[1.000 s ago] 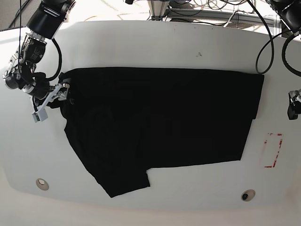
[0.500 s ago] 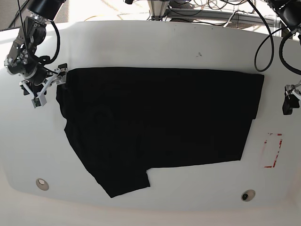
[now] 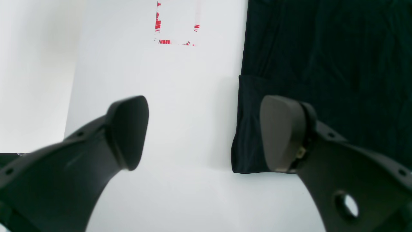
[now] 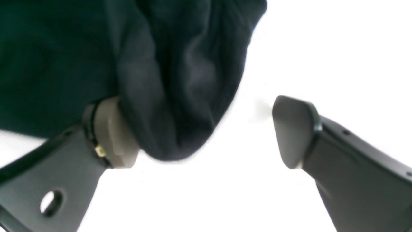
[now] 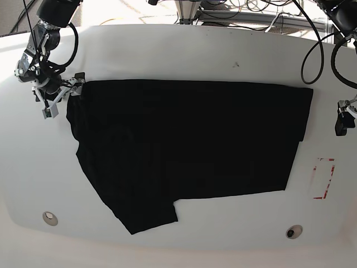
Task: Layout the t-shirt on the table in an organized manner, then fold the t-shirt properly
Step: 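Raise the right gripper back to the shirt corner, then grasp the shirt corners, right gripper at its corner, left at the opposite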
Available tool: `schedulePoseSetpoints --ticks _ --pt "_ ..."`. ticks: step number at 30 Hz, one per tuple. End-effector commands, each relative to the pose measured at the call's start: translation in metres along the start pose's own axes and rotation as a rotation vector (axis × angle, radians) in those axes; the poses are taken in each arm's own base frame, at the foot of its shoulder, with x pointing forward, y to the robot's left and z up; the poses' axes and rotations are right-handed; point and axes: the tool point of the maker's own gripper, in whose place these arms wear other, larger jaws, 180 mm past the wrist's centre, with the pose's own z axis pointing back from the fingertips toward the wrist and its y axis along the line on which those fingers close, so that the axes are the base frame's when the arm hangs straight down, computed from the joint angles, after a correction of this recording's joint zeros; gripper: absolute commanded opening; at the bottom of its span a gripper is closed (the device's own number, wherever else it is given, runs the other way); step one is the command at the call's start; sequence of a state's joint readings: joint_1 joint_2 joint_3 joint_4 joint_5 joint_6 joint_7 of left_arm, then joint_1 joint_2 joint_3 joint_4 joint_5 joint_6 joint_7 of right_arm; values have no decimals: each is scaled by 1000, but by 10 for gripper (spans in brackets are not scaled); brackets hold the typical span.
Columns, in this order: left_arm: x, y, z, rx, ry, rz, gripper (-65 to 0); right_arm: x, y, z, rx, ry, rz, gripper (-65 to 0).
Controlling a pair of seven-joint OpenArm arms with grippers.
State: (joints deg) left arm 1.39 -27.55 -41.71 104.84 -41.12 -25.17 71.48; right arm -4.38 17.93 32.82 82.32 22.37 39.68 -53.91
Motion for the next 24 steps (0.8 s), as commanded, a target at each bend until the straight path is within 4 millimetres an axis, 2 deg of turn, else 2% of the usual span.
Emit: schedulePoseSetpoints --ticks 1,2,4,10,13,15,19,24 --pt "15 5 6 13 -45 -24 -138 9 -6 1 0 -33 -3 -84" --pt "15 5 6 13 -43 -24 -138 9 -6 1 1 -34 -5 -94" --pt "13 5 6 12 -39 -23 -138 9 -6 -1 3 -36 -11 -159" --pt "-2 7 1 6 1 4 -138 10 -6 -1 3 -39 -10 -442" --pt "-17 8 -9 -13 33 58 -138 10 -6 -1 3 -39 -10 -533" --pt "-28 9 -15 -26 61 83 -138 10 -6 -1 3 -39 -10 -563" --pt "-45 4 -25 -52 95 137 -138 10 -6 -1 3 -39 -10 -582" --pt "-58 -18 -35 -111 126 129 -138 10 -6 0 3 -40 -9 -604"
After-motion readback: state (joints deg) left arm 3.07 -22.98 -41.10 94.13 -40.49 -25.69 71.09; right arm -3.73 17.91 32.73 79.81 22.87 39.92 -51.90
